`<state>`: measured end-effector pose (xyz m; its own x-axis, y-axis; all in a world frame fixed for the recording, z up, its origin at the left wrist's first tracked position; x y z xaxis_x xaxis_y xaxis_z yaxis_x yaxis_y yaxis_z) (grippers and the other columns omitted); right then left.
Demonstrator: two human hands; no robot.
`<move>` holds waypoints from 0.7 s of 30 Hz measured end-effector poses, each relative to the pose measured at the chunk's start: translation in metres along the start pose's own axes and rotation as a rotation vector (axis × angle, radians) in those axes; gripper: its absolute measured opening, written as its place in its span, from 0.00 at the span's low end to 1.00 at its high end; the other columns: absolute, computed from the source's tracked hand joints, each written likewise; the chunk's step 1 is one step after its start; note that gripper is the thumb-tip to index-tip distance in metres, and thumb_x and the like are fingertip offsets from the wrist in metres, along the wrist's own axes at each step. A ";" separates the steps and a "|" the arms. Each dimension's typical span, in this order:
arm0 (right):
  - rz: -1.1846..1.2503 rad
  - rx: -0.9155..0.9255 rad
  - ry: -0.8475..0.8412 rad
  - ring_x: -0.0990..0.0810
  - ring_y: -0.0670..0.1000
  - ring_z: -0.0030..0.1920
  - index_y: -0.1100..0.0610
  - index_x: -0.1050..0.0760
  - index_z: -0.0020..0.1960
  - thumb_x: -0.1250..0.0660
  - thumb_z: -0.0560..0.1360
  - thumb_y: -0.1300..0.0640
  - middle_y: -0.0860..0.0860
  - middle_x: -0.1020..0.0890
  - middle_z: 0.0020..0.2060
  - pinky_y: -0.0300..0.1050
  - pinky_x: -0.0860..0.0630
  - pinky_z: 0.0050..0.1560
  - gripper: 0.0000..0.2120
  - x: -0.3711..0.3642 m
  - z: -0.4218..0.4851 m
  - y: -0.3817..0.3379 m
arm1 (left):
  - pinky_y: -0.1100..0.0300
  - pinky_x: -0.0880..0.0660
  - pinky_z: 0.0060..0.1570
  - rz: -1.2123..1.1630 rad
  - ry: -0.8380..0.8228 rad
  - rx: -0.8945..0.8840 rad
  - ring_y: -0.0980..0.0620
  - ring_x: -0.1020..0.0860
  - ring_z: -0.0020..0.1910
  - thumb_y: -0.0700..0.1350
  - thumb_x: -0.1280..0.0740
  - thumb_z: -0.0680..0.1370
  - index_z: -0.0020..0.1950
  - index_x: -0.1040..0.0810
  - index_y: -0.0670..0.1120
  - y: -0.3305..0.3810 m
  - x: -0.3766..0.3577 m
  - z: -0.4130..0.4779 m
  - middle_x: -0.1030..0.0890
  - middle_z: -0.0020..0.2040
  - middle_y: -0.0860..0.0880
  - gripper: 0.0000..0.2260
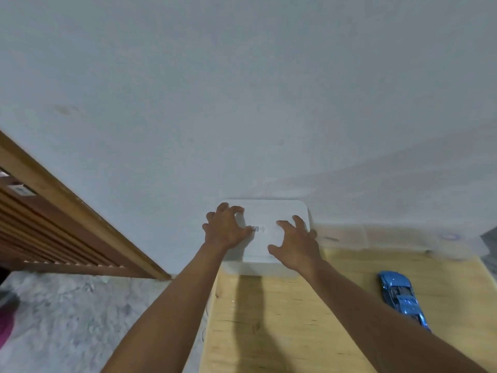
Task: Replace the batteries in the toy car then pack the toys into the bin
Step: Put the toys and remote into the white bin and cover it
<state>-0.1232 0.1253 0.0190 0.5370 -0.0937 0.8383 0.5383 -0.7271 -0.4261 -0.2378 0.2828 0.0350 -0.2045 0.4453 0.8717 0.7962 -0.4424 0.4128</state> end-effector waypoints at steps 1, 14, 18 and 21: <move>-0.013 0.002 0.003 0.39 0.64 0.71 0.43 0.41 0.78 0.32 0.74 0.41 0.47 0.48 0.79 0.54 0.30 0.67 0.35 -0.001 0.001 -0.001 | 0.44 0.34 0.69 -0.009 -0.003 -0.007 0.39 0.38 0.75 0.60 0.26 0.74 0.74 0.28 0.58 -0.002 0.000 0.002 0.38 0.79 0.52 0.29; -0.306 0.210 0.201 0.43 0.62 0.79 0.49 0.43 0.80 0.52 0.71 0.25 0.54 0.41 0.80 0.65 0.35 0.72 0.44 0.006 0.036 0.019 | 0.37 0.35 0.71 0.102 -0.001 -0.129 0.38 0.45 0.80 0.66 0.39 0.80 0.82 0.46 0.56 -0.033 -0.027 0.025 0.51 0.84 0.49 0.34; -0.286 0.238 0.232 0.45 0.62 0.79 0.50 0.41 0.80 0.54 0.74 0.26 0.55 0.40 0.80 0.66 0.31 0.69 0.42 -0.006 0.036 0.027 | 0.35 0.36 0.72 0.107 0.030 -0.164 0.38 0.46 0.81 0.68 0.47 0.81 0.83 0.51 0.56 -0.040 -0.038 0.020 0.57 0.84 0.51 0.34; -0.296 0.238 0.256 0.47 0.62 0.80 0.49 0.44 0.80 0.52 0.75 0.27 0.54 0.43 0.80 0.63 0.32 0.70 0.41 -0.009 0.038 0.030 | 0.35 0.34 0.70 0.088 0.083 -0.196 0.39 0.44 0.80 0.69 0.49 0.81 0.83 0.51 0.57 -0.044 -0.043 0.019 0.57 0.85 0.51 0.34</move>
<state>-0.0877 0.1301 -0.0145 0.1759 -0.0930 0.9800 0.7949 -0.5738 -0.1971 -0.2533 0.2980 -0.0252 -0.1922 0.3364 0.9219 0.6890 -0.6227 0.3709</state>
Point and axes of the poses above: each hand's wrist, its own z-axis towards the middle knuckle, its own x-axis out of the back of the hand, y = z × x, the point moved 5 cm from there along z, towards the middle knuckle
